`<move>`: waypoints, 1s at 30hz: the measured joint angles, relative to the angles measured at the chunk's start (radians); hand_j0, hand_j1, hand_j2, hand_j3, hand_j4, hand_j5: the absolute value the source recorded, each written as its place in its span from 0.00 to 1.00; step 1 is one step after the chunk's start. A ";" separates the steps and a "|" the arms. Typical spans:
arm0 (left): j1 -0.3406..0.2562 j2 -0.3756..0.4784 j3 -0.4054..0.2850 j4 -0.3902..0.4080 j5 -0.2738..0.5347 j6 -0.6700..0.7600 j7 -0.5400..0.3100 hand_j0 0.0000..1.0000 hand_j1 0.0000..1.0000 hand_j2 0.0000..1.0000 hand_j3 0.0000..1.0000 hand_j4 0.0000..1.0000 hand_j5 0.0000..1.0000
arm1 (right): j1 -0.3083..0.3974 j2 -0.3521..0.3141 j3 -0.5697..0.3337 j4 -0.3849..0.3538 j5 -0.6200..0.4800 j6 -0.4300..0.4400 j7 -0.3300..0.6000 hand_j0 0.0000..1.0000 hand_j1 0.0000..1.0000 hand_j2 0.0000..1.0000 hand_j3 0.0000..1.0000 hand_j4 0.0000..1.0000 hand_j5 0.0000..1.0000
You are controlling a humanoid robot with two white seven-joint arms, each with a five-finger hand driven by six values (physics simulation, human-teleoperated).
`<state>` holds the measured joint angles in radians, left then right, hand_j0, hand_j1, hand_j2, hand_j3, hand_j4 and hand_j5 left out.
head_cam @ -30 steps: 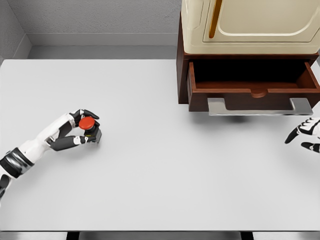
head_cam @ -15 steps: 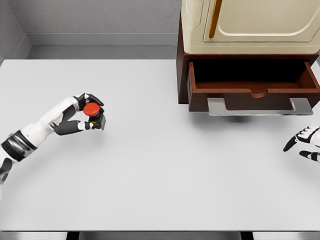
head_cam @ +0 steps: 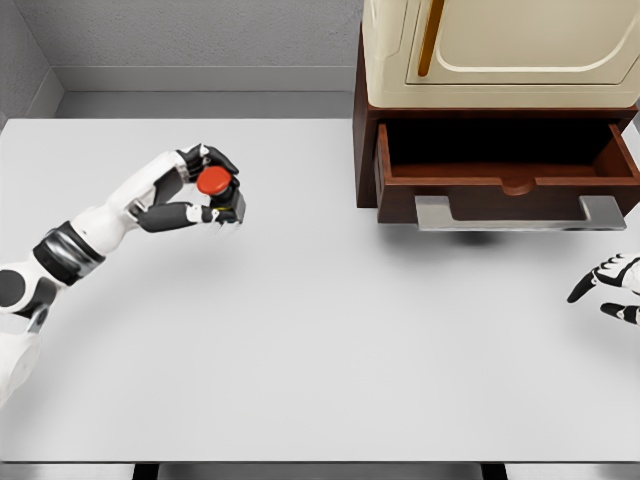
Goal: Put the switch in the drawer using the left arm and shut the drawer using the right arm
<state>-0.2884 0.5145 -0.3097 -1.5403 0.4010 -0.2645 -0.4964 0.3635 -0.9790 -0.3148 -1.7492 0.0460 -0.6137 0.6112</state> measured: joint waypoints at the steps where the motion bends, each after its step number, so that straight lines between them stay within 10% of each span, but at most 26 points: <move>1: 0.000 -0.014 0.000 -0.001 -0.012 0.004 0.000 0.37 0.37 0.37 0.37 0.37 0.37 | 0.002 0.000 0.001 0.000 0.000 0.000 0.000 0.58 0.58 0.58 0.58 0.58 0.58; 30: -0.181 -0.246 -0.035 -0.043 -0.143 0.132 0.000 0.35 0.35 0.35 0.35 0.35 0.35 | 0.003 -0.050 -0.007 -0.008 -0.034 0.000 0.000 0.58 0.58 0.58 0.58 0.58 0.58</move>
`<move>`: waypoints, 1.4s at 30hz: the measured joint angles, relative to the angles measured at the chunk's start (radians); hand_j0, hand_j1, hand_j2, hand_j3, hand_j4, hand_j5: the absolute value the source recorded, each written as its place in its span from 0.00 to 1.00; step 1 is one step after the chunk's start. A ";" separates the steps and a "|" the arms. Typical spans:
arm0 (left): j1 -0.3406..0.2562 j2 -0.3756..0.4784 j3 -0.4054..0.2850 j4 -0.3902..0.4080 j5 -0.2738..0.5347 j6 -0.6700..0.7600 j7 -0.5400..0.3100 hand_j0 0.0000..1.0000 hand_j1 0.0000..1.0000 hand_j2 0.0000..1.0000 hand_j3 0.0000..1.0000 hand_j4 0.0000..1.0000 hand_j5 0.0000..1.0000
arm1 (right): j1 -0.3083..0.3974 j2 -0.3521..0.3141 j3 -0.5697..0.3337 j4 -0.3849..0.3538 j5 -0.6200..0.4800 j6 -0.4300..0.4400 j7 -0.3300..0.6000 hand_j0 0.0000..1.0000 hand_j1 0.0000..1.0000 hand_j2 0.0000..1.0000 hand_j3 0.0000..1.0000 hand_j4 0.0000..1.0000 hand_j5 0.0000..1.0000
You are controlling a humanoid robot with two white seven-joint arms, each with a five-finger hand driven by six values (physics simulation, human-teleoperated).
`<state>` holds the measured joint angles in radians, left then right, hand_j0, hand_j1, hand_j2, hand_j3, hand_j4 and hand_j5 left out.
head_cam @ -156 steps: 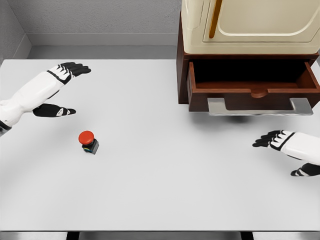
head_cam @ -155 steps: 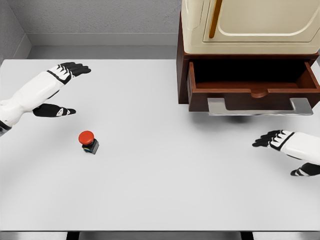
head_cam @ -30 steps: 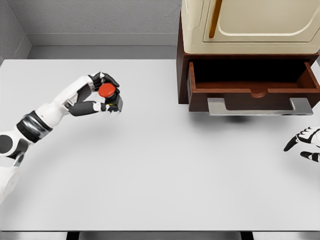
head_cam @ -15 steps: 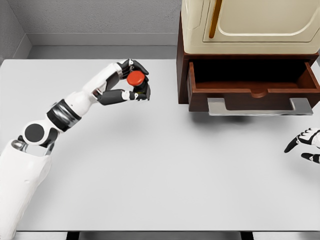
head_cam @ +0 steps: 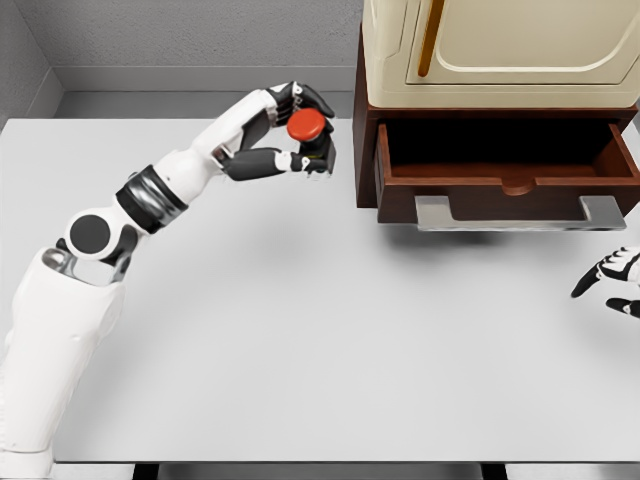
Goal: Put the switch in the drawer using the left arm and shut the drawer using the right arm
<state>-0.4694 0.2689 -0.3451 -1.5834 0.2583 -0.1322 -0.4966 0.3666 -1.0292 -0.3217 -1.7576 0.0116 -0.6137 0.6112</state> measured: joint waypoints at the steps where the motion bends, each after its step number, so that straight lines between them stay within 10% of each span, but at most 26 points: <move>1: -0.003 -0.005 -0.002 -0.001 0.000 0.004 0.000 0.35 0.35 0.35 0.35 0.35 0.35 | 0.000 -0.001 0.000 0.000 -0.001 0.000 0.000 0.58 0.58 0.58 0.58 0.58 0.58; 42: -0.190 -0.260 -0.144 0.001 -0.798 0.043 0.008 0.32 0.32 0.32 0.32 0.32 0.32 | 0.005 -0.011 -0.029 0.000 -0.038 0.000 0.000 0.57 0.57 0.57 0.57 0.57 0.57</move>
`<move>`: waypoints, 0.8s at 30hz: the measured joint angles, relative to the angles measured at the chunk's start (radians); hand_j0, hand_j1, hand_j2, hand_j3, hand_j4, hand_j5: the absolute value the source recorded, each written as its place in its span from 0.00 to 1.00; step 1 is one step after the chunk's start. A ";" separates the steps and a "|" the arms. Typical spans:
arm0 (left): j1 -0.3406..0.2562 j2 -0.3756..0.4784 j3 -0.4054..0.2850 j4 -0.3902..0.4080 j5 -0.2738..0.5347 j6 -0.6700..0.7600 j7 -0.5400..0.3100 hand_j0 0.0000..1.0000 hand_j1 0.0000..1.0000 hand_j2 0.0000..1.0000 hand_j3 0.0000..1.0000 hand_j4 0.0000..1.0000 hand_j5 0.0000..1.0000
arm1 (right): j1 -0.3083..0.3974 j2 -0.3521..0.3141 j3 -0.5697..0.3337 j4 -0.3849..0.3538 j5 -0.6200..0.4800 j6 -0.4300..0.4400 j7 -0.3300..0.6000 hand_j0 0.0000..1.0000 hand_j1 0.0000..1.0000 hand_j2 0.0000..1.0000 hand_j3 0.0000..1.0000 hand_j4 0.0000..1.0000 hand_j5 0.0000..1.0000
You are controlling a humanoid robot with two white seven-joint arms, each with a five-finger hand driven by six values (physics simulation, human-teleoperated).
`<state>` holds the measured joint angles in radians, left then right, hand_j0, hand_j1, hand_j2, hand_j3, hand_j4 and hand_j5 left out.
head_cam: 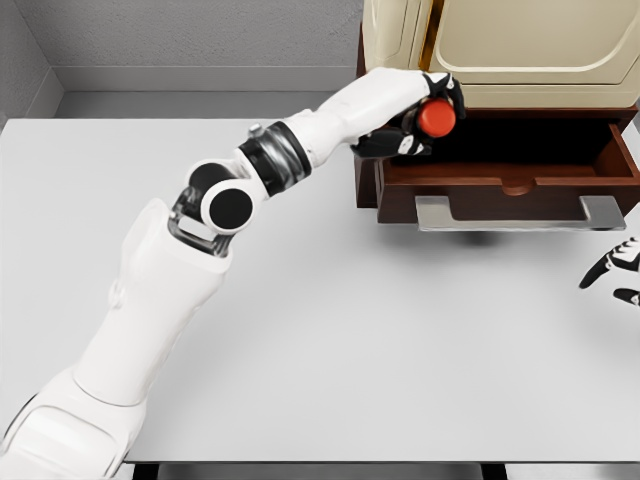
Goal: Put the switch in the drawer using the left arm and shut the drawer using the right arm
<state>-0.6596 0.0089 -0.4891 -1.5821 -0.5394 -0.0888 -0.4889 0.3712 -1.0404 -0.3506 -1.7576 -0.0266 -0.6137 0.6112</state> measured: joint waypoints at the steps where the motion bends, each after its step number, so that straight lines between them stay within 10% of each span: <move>1: -0.003 -0.003 -0.004 0.002 -0.017 0.004 0.000 0.32 0.32 0.32 0.32 0.32 0.32 | 0.000 0.000 -0.001 0.000 -0.001 0.000 0.000 0.57 0.57 0.57 0.57 0.57 0.57; 24: -0.080 -0.009 -0.108 0.022 -0.198 0.013 0.000 0.33 0.33 0.33 0.33 0.33 0.33 | 0.002 -0.014 -0.011 0.000 -0.017 0.000 0.000 0.58 0.58 0.58 0.58 0.58 0.58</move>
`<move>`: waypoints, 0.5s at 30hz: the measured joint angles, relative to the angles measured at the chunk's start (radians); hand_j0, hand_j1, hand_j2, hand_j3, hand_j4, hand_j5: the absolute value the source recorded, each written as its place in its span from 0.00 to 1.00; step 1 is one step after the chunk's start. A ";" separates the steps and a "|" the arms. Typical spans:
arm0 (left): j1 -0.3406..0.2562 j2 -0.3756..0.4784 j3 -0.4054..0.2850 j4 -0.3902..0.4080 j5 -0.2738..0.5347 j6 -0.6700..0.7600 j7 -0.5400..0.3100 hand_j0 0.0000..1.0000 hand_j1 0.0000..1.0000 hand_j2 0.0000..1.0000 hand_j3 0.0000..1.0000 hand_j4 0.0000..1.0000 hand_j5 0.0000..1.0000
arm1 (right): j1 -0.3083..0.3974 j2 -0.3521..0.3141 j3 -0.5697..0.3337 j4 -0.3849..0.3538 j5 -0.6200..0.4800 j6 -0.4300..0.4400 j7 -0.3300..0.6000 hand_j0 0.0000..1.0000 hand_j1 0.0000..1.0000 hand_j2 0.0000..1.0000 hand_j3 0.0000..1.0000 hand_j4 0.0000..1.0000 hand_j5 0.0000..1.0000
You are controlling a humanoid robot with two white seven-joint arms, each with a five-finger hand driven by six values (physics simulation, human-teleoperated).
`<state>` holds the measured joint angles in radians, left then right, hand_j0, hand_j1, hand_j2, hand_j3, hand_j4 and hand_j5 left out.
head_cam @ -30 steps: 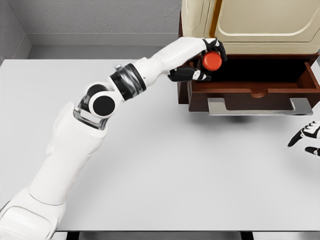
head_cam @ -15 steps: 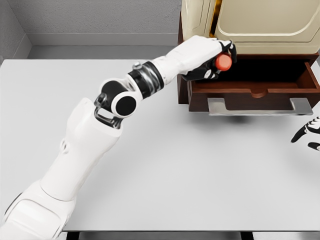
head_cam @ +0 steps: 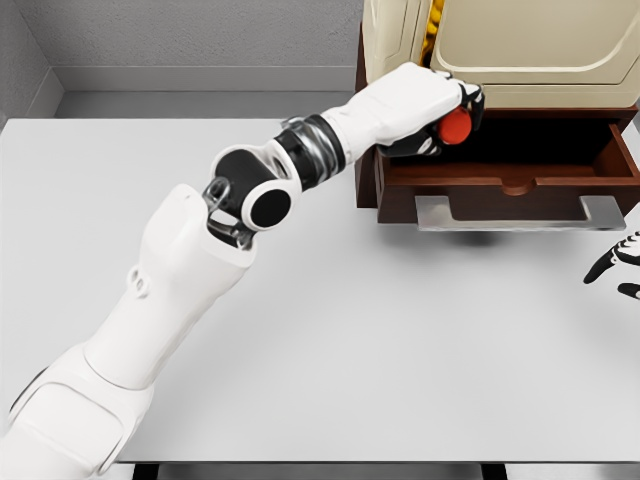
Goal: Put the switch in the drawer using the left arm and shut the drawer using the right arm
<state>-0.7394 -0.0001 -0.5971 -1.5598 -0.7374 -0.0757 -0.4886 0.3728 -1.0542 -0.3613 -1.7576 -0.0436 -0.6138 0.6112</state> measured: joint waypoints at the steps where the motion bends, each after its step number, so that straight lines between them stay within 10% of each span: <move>1: -0.002 0.000 -0.002 0.000 -0.003 0.000 0.000 0.34 0.34 0.34 0.34 0.34 0.34 | 0.000 0.000 0.000 0.000 0.000 0.000 0.000 0.58 0.58 0.58 0.58 0.58 0.58; 8: -0.008 0.000 -0.008 0.010 -0.028 0.002 0.000 0.59 0.59 0.59 0.59 0.59 0.59 | 0.000 0.000 0.001 0.000 0.000 0.000 0.000 0.58 0.58 0.58 0.58 0.58 0.58; 15: -0.008 0.000 -0.009 0.014 -0.034 0.002 0.000 0.64 0.64 0.64 0.64 0.64 0.64 | 0.000 0.000 0.001 0.000 0.000 0.000 0.000 0.58 0.58 0.58 0.58 0.58 0.58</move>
<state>-0.7470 -0.0001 -0.6062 -1.5463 -0.7709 -0.0737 -0.4885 0.3728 -1.0542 -0.3606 -1.7576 -0.0436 -0.6138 0.6112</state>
